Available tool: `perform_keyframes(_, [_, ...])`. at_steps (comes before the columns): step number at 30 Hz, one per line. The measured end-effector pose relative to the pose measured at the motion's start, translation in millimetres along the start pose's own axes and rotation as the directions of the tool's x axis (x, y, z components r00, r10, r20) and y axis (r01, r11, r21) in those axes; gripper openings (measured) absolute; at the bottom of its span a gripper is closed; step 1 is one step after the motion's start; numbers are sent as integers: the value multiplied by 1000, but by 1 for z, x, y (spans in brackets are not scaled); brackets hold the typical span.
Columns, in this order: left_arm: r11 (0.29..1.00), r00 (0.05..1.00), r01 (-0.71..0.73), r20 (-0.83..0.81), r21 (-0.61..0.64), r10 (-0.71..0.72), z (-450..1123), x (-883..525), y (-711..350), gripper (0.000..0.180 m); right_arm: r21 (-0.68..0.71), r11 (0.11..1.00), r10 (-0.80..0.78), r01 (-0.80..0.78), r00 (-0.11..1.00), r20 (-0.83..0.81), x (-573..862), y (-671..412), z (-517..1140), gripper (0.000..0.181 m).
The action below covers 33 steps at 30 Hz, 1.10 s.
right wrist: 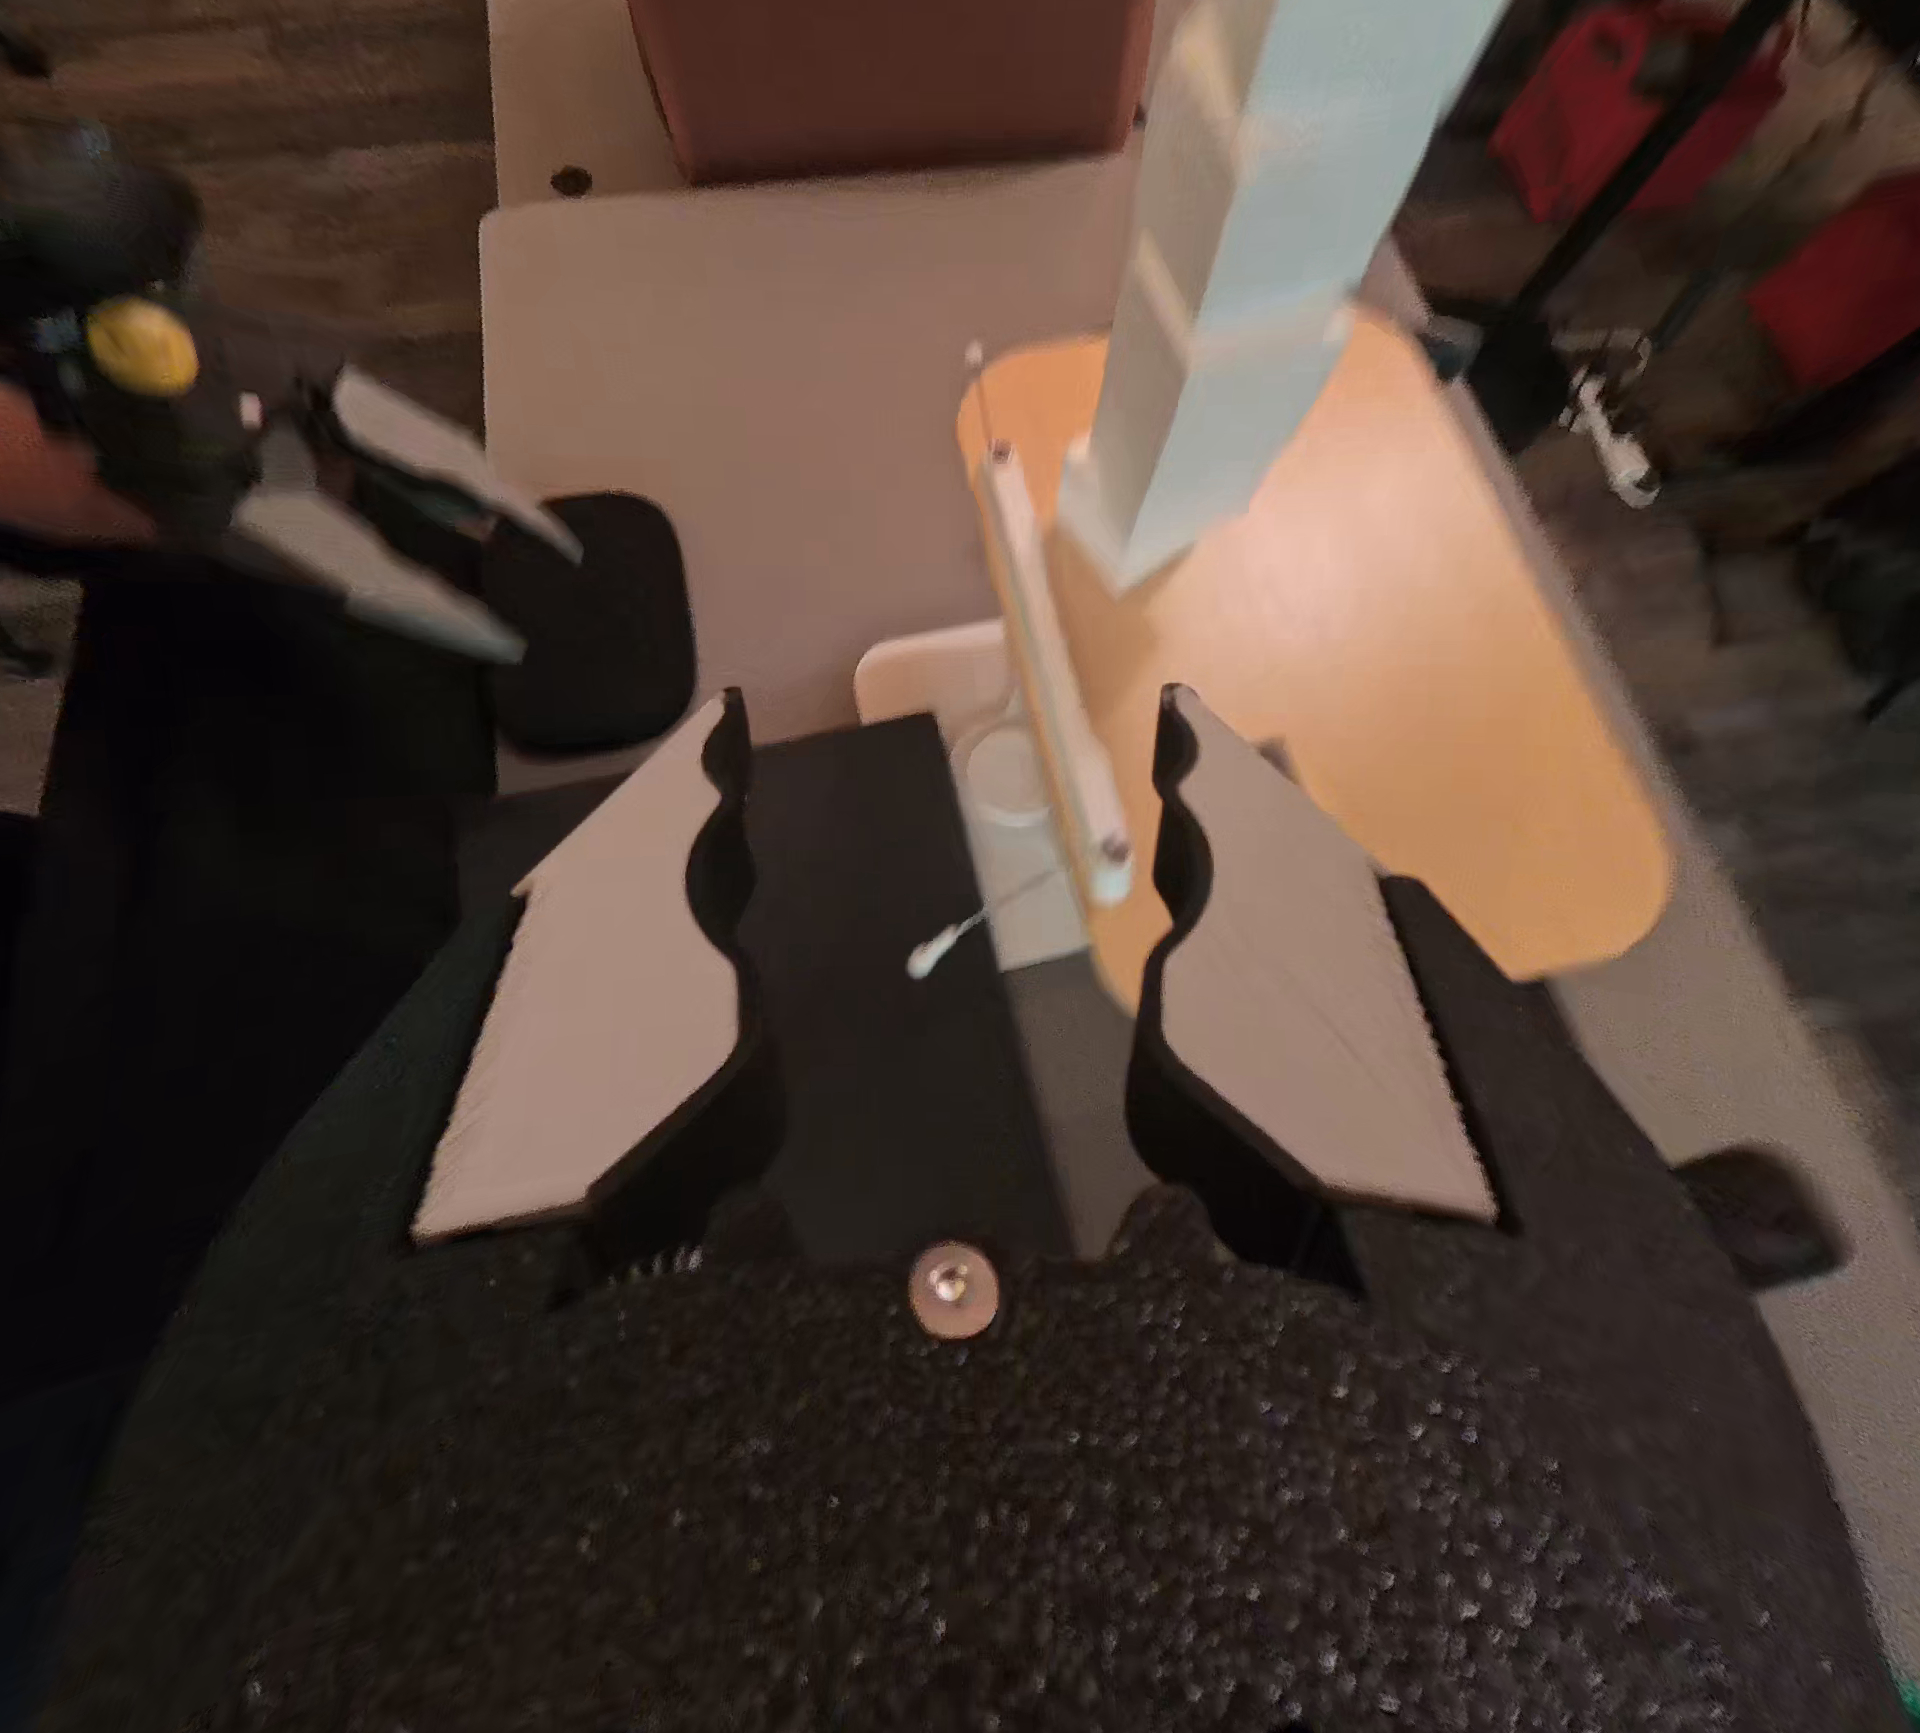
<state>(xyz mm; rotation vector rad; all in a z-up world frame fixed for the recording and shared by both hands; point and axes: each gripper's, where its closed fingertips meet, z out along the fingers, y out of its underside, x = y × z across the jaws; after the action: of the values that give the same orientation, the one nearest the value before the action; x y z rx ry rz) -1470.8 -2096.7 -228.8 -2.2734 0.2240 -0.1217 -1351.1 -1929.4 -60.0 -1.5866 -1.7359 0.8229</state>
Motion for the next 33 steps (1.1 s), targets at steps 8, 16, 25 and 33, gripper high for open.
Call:
perform_keyframes(8, [995, 987, 101, 130, -24, -97, 34, -143, -135, 26, 50, 933, 359, -357, 933, -33, -28, 149, -26, 78])
perform_keyframes(16, [976, 979, 193, 88, -103, -185, 111, -162, -192, 1, 200, 815, 575, -544, 802, -162, -30, 221, -63, 76])
perform_keyframes(25, [983, 979, -175, -119, -59, 167, 142, -64, -245, 0, 120, 815, 545, -566, 680, -491, 80, 283, -100, 73])
perform_keyframes(33, [958, 956, -280, -103, -55, 273, 125, -34, -217, 6, 60, 790, 568, -610, 692, -446, 118, 257, -40, 72])
